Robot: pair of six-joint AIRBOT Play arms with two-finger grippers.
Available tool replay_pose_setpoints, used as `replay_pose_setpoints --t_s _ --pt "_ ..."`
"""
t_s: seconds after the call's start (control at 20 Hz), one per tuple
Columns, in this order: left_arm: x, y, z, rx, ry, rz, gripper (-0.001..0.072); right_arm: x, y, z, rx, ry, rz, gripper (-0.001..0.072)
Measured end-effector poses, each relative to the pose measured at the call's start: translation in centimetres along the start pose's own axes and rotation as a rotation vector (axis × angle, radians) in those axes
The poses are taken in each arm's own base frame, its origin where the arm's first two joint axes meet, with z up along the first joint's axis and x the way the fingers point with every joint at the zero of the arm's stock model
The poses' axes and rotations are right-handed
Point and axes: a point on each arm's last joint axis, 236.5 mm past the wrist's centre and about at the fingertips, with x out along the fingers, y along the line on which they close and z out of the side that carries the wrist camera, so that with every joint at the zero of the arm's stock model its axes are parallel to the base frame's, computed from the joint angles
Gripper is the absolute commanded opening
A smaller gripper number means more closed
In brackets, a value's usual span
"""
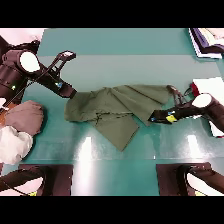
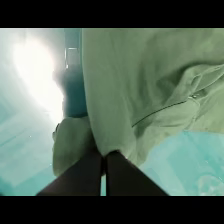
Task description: Fold the shirts.
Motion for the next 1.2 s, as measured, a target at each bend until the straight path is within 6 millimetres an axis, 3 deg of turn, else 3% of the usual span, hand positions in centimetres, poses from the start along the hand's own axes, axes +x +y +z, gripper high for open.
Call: replay_pose_setpoints --t_s 0.2,0.35,0.4,0.6,0.7,0.8,0.85,1.0,1.1,1.2 --pt "0.0 0.0 -0.1 0.0 0.003 -0.001 0.0027 2.2 0.3 -0.4 -0.001 0.046 -0.01 0.0494" --pt "0.0 -0.1 -0.2 0.0 0.008 -0.002 0.0027 2.9 0.3 -0.1 0.003 0.043 -0.017 0.02" --pt "0.0 -0.1 -0.2 0.0 0.008 -0.003 0.0027 3.0 0.3 0.2 0.001 0.029 -0.019 0.0045" --pt "-0.1 0.0 -0.2 -0.005 0.006 0.0 0.0027 1.6 1.0 2.5 -0.021 -0.09 -0.014 0.0017" --pt "-1.0 0.3 0.2 -0.005 -0.015 0.02 0.0027 -1.0 1.8 4.6 -0.038 -0.202 -0.001 0.0016" --pt "-3.6 0.8 1.6 0.003 -0.083 0.065 0.0027 -6.3 3.2 7.9 -0.064 -0.372 0.019 0.0015" --pt "-5.9 0.9 2.7 0.011 -0.141 0.093 0.0027 -9.8 4.1 9.5 -0.08 -0.469 0.028 0.0016" --pt "-15.0 0.6 5.9 0.04 -0.368 0.17 0.0026 -22.5 6.6 12.6 -0.132 -0.789 0.036 0.0015" --pt "-22.5 -0.4 7.0 0.064 -0.548 0.216 0.0027 -31.3 8.0 12.3 -0.163 -0.985 0.013 0.0016" --pt "-30.0 -1.8 6.9 0.086 -0.723 0.255 0.0026 -38.0 8.8 10.5 -0.184 -1.121 -0.03 0.0016"
